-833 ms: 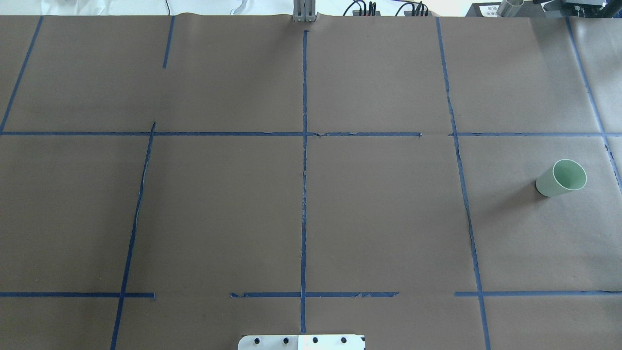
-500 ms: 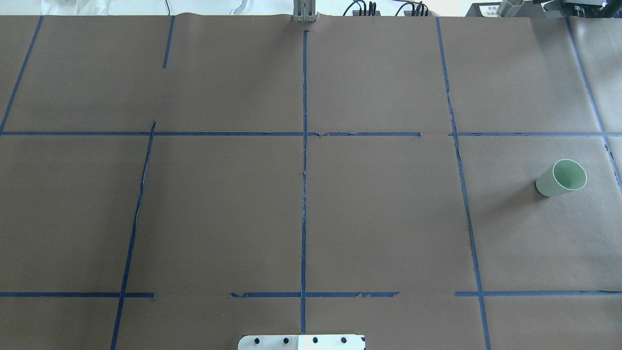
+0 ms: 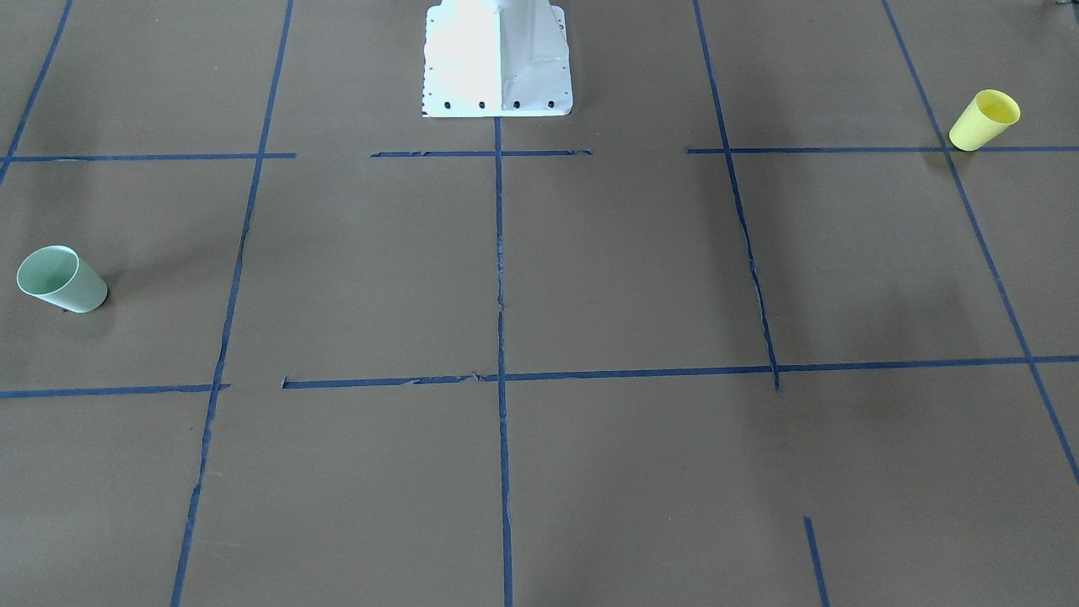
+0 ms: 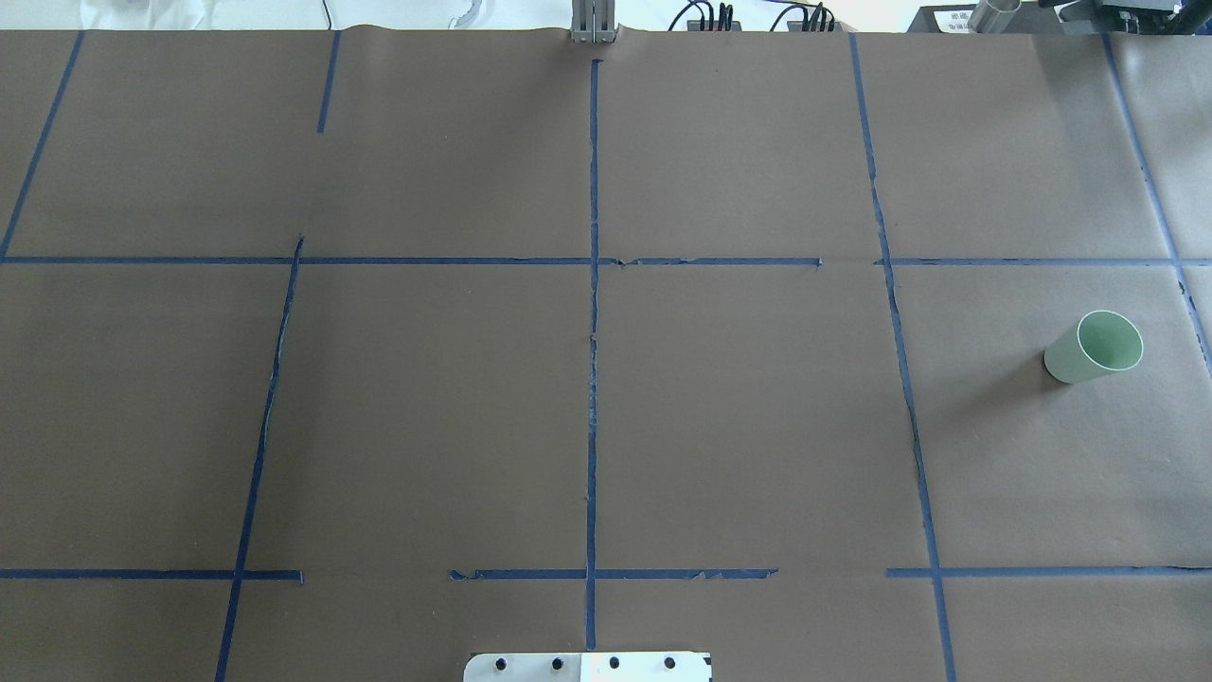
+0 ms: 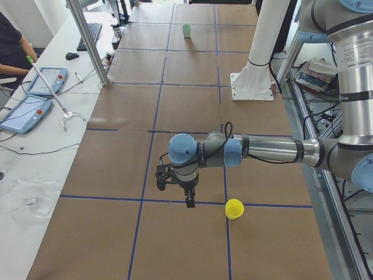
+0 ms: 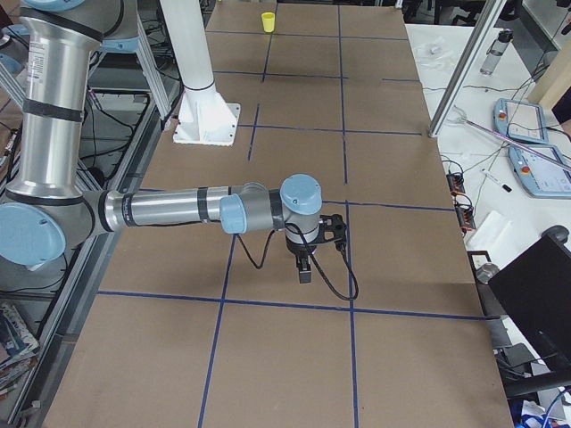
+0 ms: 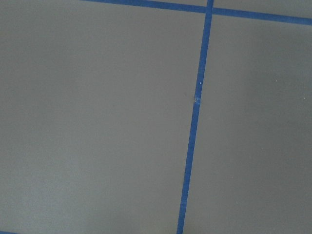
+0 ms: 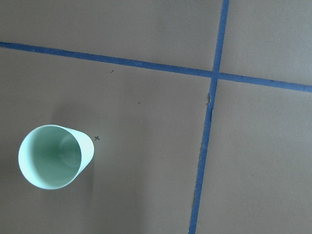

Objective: Transfer and stack yellow cup on green cup

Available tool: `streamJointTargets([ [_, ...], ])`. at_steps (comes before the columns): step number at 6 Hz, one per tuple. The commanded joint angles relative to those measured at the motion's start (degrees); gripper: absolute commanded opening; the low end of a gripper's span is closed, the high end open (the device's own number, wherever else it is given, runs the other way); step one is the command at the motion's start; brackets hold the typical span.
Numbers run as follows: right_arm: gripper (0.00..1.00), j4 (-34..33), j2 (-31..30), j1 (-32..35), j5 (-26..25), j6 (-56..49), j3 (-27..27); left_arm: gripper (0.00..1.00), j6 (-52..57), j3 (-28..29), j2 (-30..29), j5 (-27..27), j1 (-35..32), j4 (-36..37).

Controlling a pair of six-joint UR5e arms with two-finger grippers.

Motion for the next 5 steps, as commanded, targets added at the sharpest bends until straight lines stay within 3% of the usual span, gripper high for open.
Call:
streamJointTargets([
  [1,1.0,4.47,-1.56,-0.48,0.26,0.13,0.01,1.0,-0.02,-1.09,0.96,-0.32,0.56,-0.24],
  [3,1.0,5.97,-1.48,-2.32,0.18,-0.23,-0.08,1.0,0.15,-0.93,1.4,-1.36,0.83,-0.42],
  [4,1.0,6.24,-1.48,-2.33,0.44,0.13,-0.08,1.0,0.07,-0.14,1.66,-5.29,1.53,-3.29],
  [5,1.0,6.24,-1.48,-2.41,0.62,0.22,0.1,1.0,-0.11,2.04,2.45,-5.33,1.97,-7.23],
])
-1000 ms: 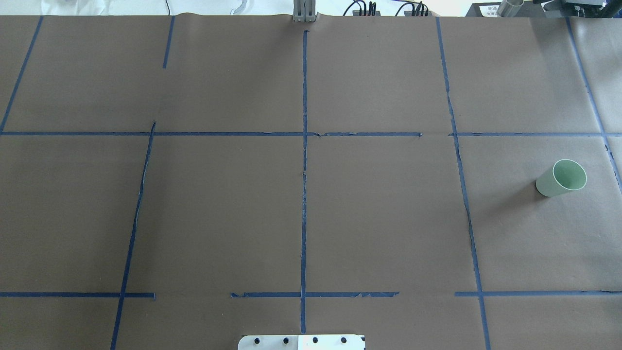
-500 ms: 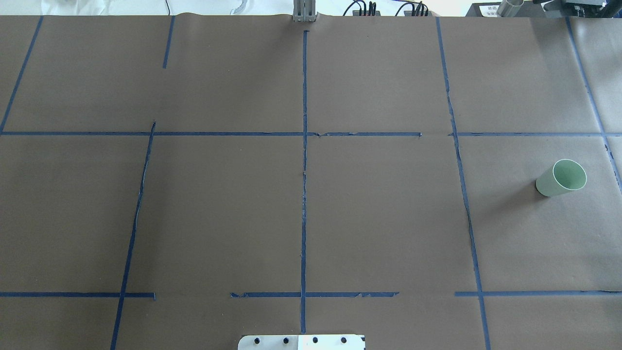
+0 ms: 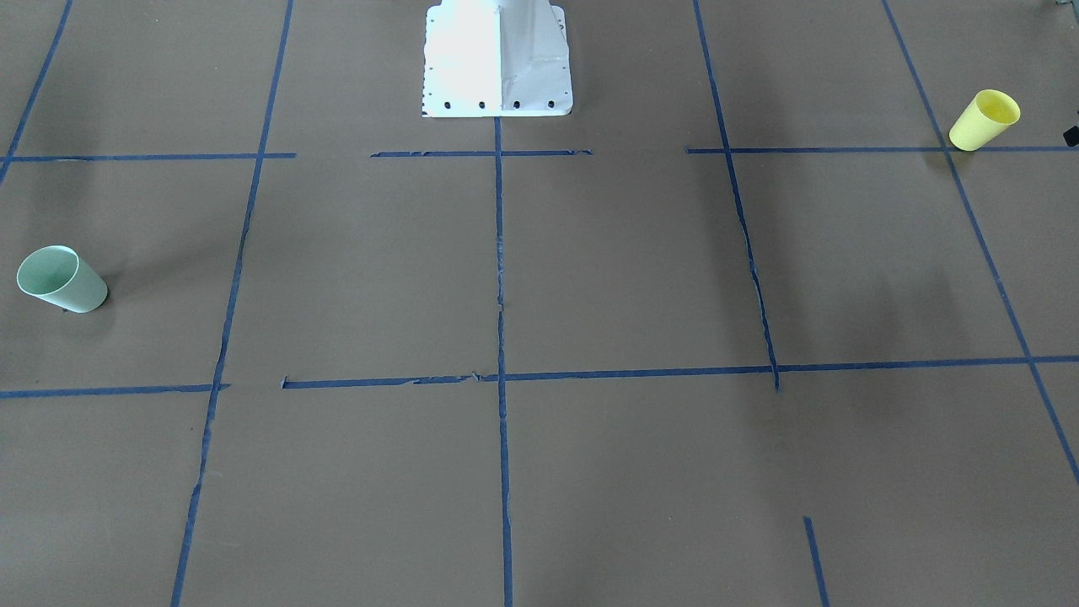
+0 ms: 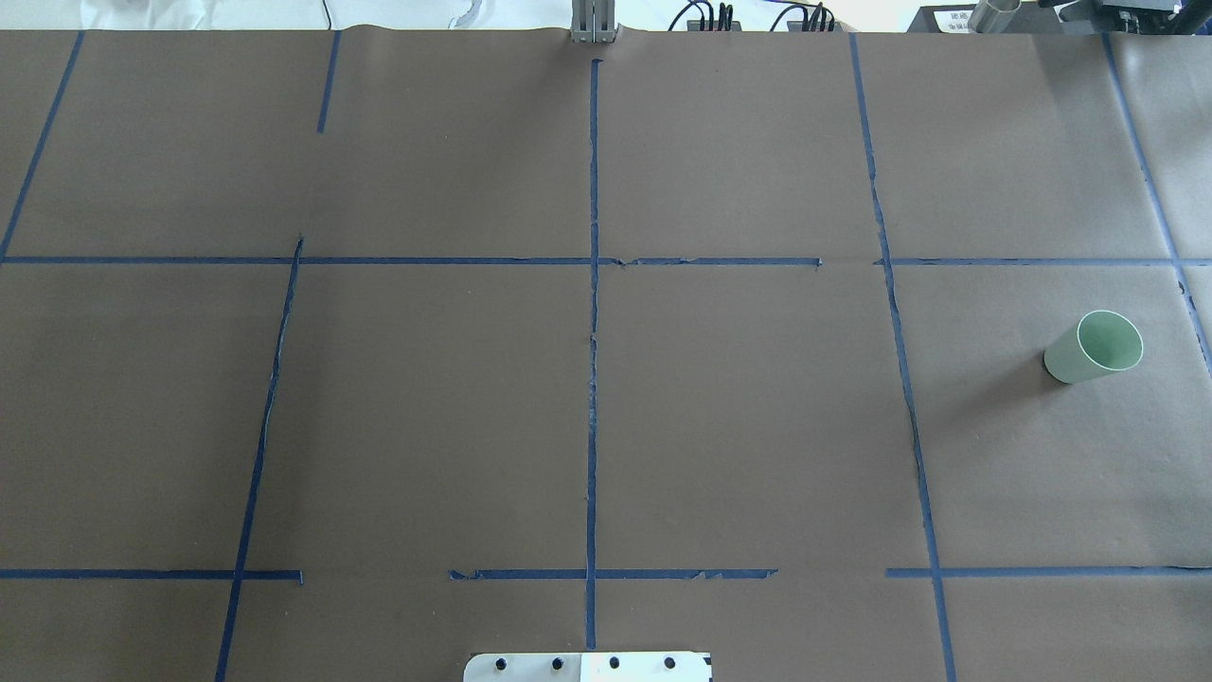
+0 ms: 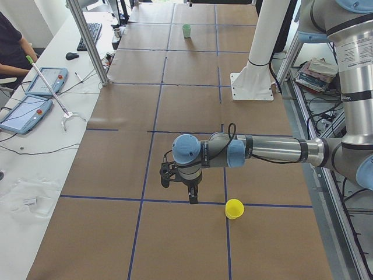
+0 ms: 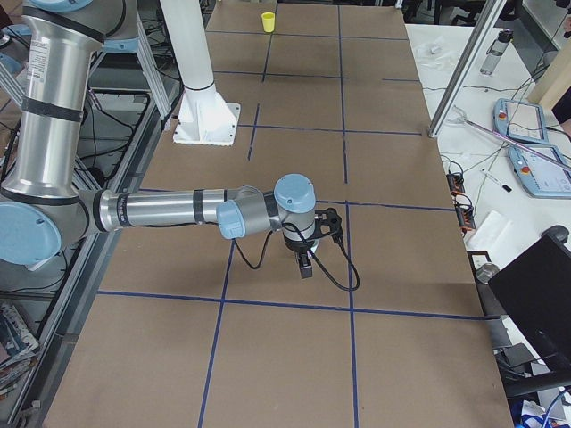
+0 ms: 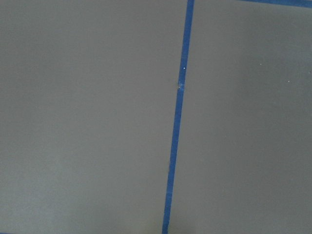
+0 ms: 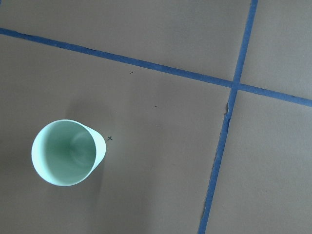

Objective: Transfer and stack yellow cup on green cup

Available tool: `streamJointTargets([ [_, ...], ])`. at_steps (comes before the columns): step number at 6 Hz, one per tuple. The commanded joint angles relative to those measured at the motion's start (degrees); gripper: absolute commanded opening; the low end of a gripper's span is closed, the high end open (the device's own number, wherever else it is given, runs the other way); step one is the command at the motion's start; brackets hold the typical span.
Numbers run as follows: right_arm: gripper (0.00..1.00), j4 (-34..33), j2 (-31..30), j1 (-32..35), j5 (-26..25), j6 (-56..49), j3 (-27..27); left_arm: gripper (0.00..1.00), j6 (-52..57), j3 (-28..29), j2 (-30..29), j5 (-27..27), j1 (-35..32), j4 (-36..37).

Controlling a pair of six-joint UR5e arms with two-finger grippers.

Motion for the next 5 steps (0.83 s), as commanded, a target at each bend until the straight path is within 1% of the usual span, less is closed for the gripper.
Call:
streamJointTargets([
  [1,1.0,0.13,0.09,-0.13,2.27,0.16,0.12,1.0,-0.32,3.43,2.71,-0.45,3.0,-8.25],
  [2,1.0,0.13,0.26,-0.22,4.47,0.25,0.03,1.0,-0.32,4.06,5.6,-0.35,3.9,-12.47],
  [3,1.0,0.13,0.52,-0.57,5.1,0.16,0.12,1.0,-0.32,4.15,8.33,1.47,3.99,-17.3],
  [5,1.0,0.57,0.61,-2.15,5.89,0.16,0.2,1.0,0.56,4.06,11.86,1.93,4.25,-17.79],
])
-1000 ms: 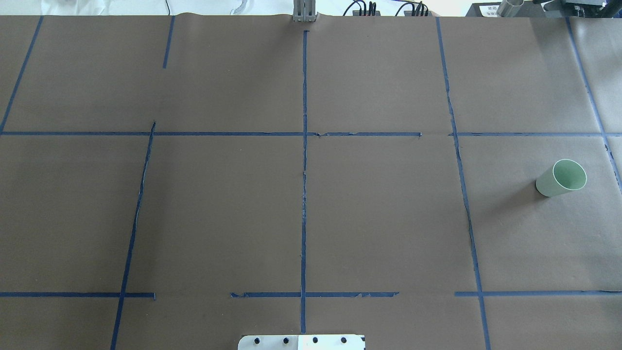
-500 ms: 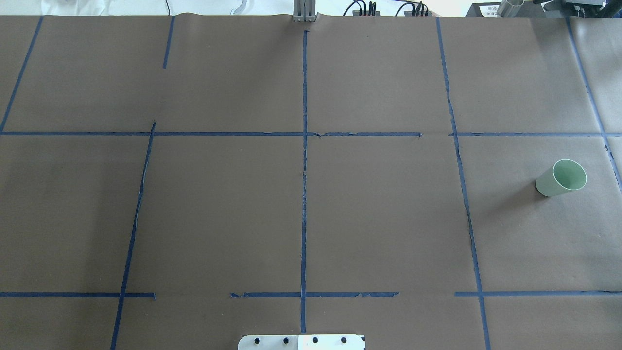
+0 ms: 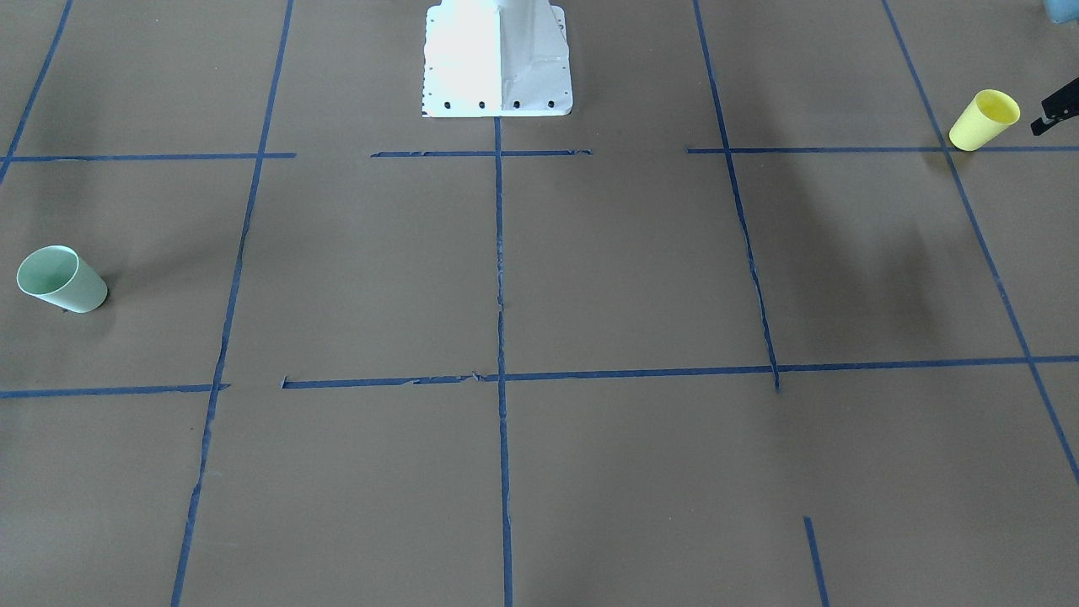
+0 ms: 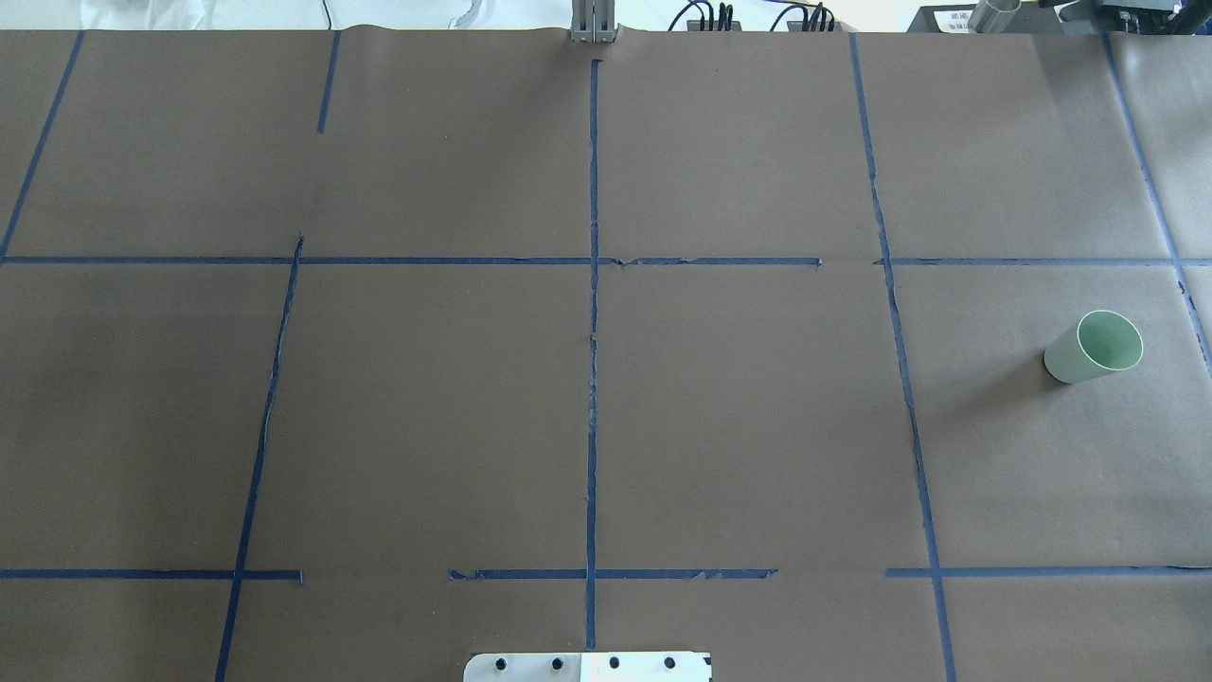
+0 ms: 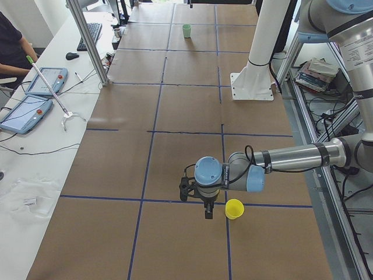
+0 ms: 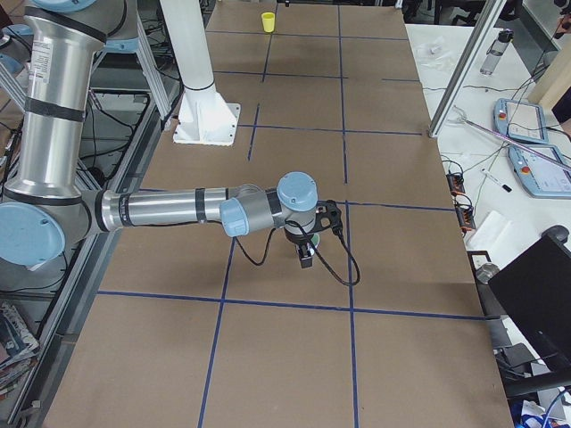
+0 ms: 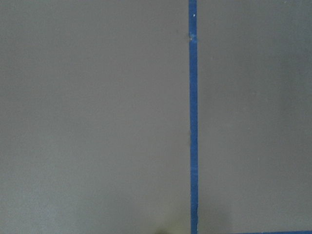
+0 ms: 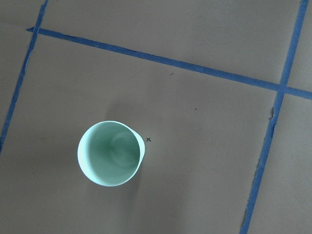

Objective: Transfer and stack yellow cup on green cup

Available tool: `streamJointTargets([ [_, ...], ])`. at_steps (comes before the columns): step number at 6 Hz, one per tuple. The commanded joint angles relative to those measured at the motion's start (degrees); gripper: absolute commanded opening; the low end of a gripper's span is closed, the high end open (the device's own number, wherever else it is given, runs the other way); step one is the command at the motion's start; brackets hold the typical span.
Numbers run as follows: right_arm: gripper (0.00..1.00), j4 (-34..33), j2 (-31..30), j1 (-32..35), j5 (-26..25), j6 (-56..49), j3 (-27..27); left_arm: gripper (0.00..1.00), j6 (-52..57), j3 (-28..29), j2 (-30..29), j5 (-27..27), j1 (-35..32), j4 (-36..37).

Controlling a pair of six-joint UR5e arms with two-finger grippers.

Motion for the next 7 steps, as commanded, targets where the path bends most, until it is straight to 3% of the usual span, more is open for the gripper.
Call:
streamJointTargets([
  [1,1.0,0.15,0.26,-0.7,0.41,0.0,0.06,1.0,1.59,0.37,3.66,0.32,0.4,-3.41],
  [3,1.0,0.23,0.35,-0.7,0.06,-0.53,0.33,1.0,1.07,-0.76,3.34,4.59,10.98,-6.86],
  [4,1.0,0.15,0.35,-0.7,-0.12,-0.53,0.33,1.0,-5.89,-0.86,1.59,5.93,12.42,-6.78],
  [5,1.0,0.15,0.35,-0.79,-0.12,-0.36,0.33,1.0,-17.53,-0.86,-0.08,6.81,16.53,-6.78],
  [7,1.0,0.06,0.26,-0.87,-0.03,-0.09,0.33,1.0,-42.33,-1.21,-2.02,14.25,25.5,-6.96],
])
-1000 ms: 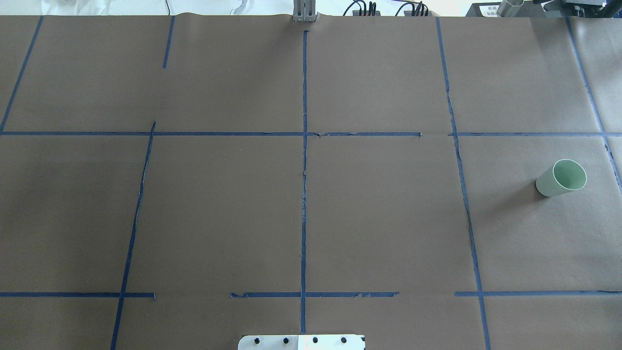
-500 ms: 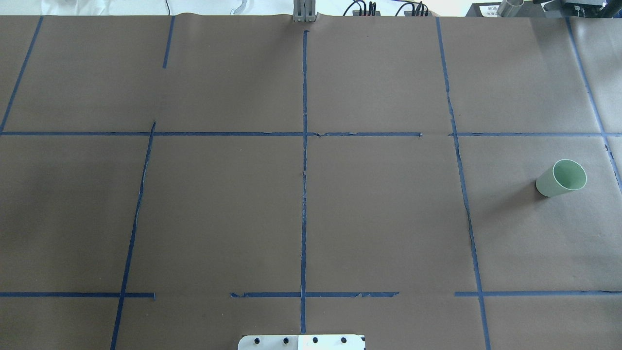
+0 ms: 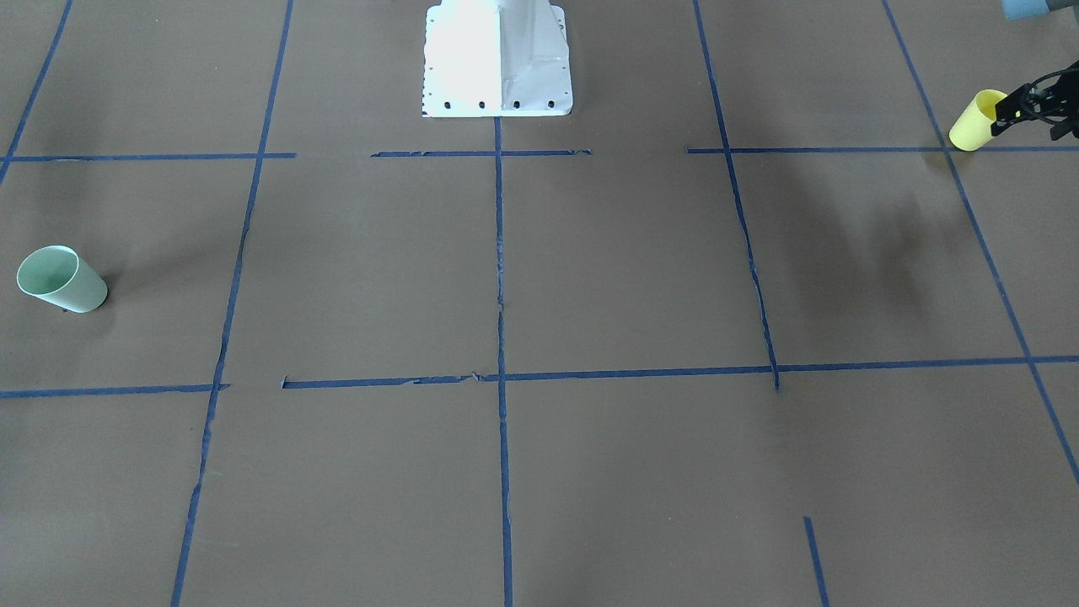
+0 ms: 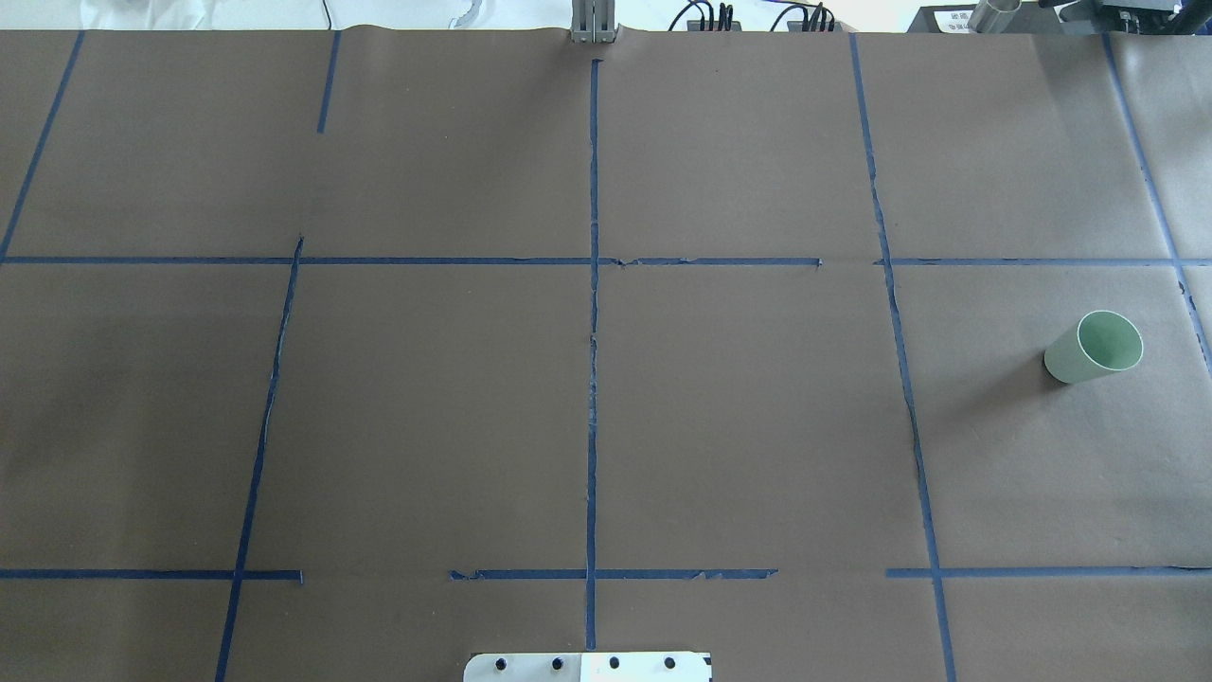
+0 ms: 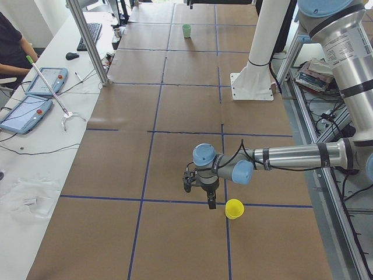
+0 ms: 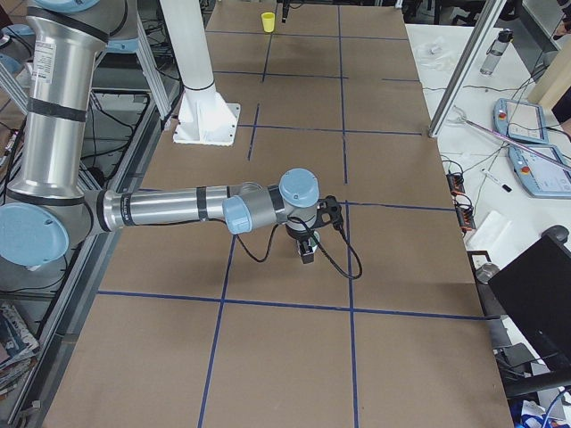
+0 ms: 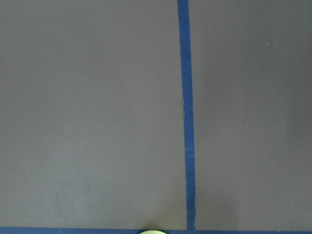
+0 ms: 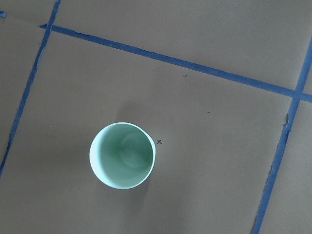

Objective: Transfer and stack yellow cup on green cup

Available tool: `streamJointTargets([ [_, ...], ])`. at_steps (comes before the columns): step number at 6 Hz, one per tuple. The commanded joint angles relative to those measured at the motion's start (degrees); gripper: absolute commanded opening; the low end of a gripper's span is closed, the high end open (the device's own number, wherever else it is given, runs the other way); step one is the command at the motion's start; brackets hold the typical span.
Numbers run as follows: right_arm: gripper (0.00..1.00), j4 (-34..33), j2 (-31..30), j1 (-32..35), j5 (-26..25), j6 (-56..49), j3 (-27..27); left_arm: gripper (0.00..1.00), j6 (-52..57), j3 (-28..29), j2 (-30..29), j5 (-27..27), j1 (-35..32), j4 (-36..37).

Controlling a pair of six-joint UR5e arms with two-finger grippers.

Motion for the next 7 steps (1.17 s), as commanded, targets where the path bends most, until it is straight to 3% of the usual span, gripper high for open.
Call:
streamJointTargets([
  [1,1.0,-0.15,-0.24,-0.32,0.32,0.15,-0.08,1.0,-20.46,-0.43,-2.05,5.11,5.66,-0.05],
  [4,1.0,-0.33,-0.77,-0.23,0.76,2.85,-0.35,1.0,-50.69,-3.42,-3.38,18.26,13.13,0.82],
  [6,1.0,-0.07,-0.51,-0.23,1.03,5.6,-0.09,1.0,-72.21,-6.12,-3.46,29.34,21.02,14.12],
  [7,1.0,-0.06,-0.42,-0.23,1.03,5.43,0.0,1.0,-80.06,-10.15,-5.55,29.99,23.06,26.63],
])
